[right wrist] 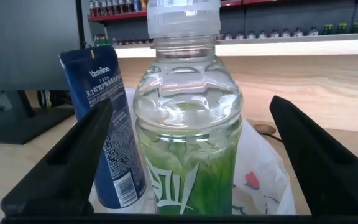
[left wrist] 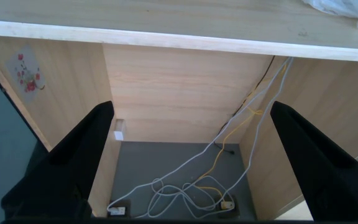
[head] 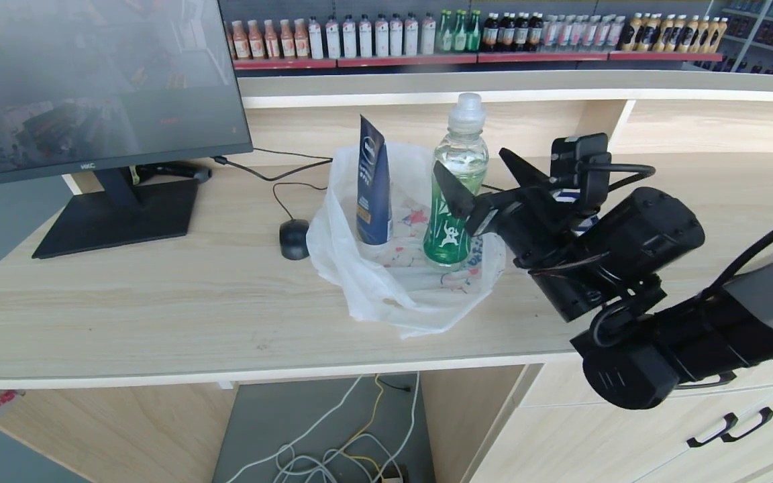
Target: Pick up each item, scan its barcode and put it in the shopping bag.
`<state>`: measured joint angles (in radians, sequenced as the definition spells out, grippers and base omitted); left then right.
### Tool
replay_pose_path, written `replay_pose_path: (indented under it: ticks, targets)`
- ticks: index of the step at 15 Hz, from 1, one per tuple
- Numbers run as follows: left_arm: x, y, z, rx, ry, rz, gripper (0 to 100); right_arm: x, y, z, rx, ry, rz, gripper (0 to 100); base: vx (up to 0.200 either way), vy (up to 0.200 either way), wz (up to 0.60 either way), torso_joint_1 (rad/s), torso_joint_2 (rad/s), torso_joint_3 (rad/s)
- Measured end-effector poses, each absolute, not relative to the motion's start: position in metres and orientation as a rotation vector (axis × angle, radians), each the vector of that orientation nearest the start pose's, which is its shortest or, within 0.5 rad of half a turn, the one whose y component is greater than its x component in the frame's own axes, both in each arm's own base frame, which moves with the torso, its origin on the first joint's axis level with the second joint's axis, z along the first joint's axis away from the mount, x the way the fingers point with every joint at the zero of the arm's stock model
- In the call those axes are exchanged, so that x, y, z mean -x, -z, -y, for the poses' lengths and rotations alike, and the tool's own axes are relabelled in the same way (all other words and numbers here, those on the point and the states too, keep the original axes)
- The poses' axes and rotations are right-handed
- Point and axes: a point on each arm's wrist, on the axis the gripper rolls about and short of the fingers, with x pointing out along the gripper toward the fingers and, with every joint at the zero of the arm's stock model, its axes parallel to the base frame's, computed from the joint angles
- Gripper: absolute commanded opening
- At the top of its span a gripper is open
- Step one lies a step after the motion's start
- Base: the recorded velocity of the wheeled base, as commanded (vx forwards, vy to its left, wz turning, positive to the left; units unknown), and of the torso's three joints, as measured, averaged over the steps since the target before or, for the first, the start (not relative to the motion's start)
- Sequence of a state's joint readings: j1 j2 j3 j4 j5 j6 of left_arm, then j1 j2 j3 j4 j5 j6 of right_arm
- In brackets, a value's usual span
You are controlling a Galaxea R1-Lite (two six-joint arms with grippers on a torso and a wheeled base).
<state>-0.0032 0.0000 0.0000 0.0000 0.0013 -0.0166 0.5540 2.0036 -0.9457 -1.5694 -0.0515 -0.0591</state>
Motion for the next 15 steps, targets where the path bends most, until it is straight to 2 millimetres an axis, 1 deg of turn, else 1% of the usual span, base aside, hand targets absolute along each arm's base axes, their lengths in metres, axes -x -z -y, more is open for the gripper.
replay_pose_path:
  ticks: [2, 4, 5, 6, 8, 11, 13, 15]
  targets:
    - [0.023, -0.075, 0.000, 0.017, 0.002, 0.000, 100, -0.290, -0.220, -0.175, -0.093, -0.466, 0.512, 100, 0.000, 0.000, 0.00, 0.000, 0.00, 0.000]
    - [0.023, -0.075, 0.000, 0.017, 0.002, 0.000, 100, -0.269, -0.226, -0.158, -0.084, -0.454, 0.509, 100, 0.000, 0.000, 0.00, 0.000, 0.00, 0.000]
    - [0.023, -0.075, 0.000, 0.017, 0.001, 0.000, 100, -0.257, -0.225, -0.146, -0.073, -0.442, 0.494, 100, 0.000, 0.000, 0.00, 0.000, 0.00, 0.000]
    - [0.023, -0.075, 0.000, 0.017, 0.001, 0.000, 100, -0.245, -0.221, -0.134, -0.060, -0.428, 0.468, 100, 0.000, 0.000, 0.00, 0.000, 0.00, 0.000]
    - [0.023, -0.075, 0.000, 0.017, 0.001, 0.000, 100, -0.210, -0.211, -0.106, -0.035, -0.400, 0.414, 100, 0.000, 0.000, 0.00, 0.000, 0.00, 0.000]
    - [0.023, -0.075, 0.000, 0.016, 0.001, 0.000, 100, -0.157, -0.197, -0.074, -0.017, -0.378, 0.381, 100, 0.000, 0.000, 0.00, 0.000, 0.00, 0.000]
    - [0.023, -0.075, 0.000, 0.016, 0.001, 0.000, 100, -0.124, -0.184, -0.054, -0.014, -0.355, 0.343, 100, 0.000, 0.000, 0.00, 0.000, 0.00, 0.000]
    - [0.023, -0.075, 0.000, 0.016, 0.001, 0.000, 100, -0.105, -0.175, -0.043, -0.010, -0.339, 0.276, 100, 0.000, 0.000, 0.00, 0.000, 0.00, 0.000]
